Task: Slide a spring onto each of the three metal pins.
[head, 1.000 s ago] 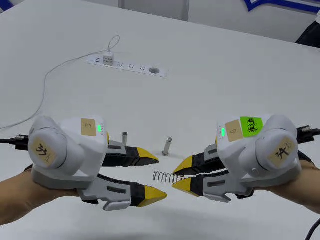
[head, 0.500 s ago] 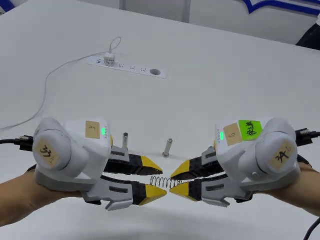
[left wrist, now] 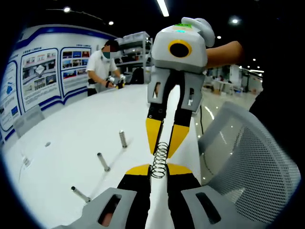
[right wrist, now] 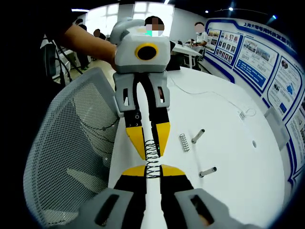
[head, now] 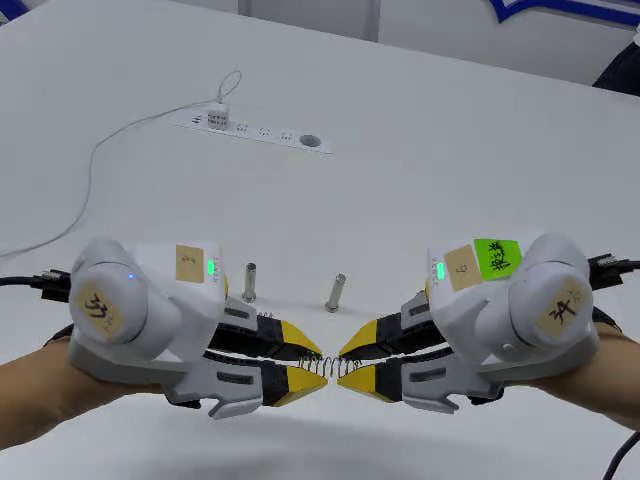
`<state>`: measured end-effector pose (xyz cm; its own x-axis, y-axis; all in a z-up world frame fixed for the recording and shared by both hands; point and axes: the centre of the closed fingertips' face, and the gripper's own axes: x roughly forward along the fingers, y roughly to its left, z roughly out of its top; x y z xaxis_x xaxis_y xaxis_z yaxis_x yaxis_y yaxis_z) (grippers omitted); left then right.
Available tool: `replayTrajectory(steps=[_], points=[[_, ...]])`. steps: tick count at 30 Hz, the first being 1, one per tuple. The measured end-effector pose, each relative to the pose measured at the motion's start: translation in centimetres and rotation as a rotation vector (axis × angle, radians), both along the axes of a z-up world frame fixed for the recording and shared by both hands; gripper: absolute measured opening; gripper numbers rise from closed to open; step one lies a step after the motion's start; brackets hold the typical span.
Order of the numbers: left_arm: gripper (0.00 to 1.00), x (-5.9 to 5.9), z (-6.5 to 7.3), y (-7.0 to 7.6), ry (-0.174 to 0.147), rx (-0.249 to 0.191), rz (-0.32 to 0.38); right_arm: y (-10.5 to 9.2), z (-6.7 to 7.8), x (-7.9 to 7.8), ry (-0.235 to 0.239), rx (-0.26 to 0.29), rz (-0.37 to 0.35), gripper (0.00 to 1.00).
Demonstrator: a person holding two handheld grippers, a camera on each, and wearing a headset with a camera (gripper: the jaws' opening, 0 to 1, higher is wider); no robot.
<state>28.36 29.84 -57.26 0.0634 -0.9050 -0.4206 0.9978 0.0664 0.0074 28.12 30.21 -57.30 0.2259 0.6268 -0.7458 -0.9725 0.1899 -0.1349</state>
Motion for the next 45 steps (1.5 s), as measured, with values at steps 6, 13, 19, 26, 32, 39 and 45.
replayTrajectory(steps=[6,13,19,26,32,39,45], points=[[0.1,0.1,0.1,0.1,-0.044,0.008,-0.015,0.0,0.0,0.3,-0.008,0.005,0.01,0.1],[0.1,-0.2,0.3,0.1,-0.039,0.005,-0.034,0.1,0.0,0.2,-0.003,0.025,0.019,0.12],[0.1,0.0,0.8,0.0,-0.036,-0.006,-0.036,-0.5,-0.2,0.5,0.008,0.035,0.002,0.15],[0.1,0.3,0.8,0.2,-0.035,-0.001,-0.027,-0.7,0.4,0.7,0.037,0.104,-0.042,0.12],[0.1,0.1,0.7,0.1,-0.036,0.003,-0.042,-0.6,0.4,0.3,0.053,0.109,-0.025,0.11],[0.1,0.3,0.5,0.3,-0.05,0.019,-0.042,-0.1,1.5,0.3,0.065,0.153,-0.001,0.11],[0.09,0.2,-0.1,0.4,-0.059,0.043,-0.048,1.3,2.9,-0.2,0.07,0.207,0.035,0.11]])
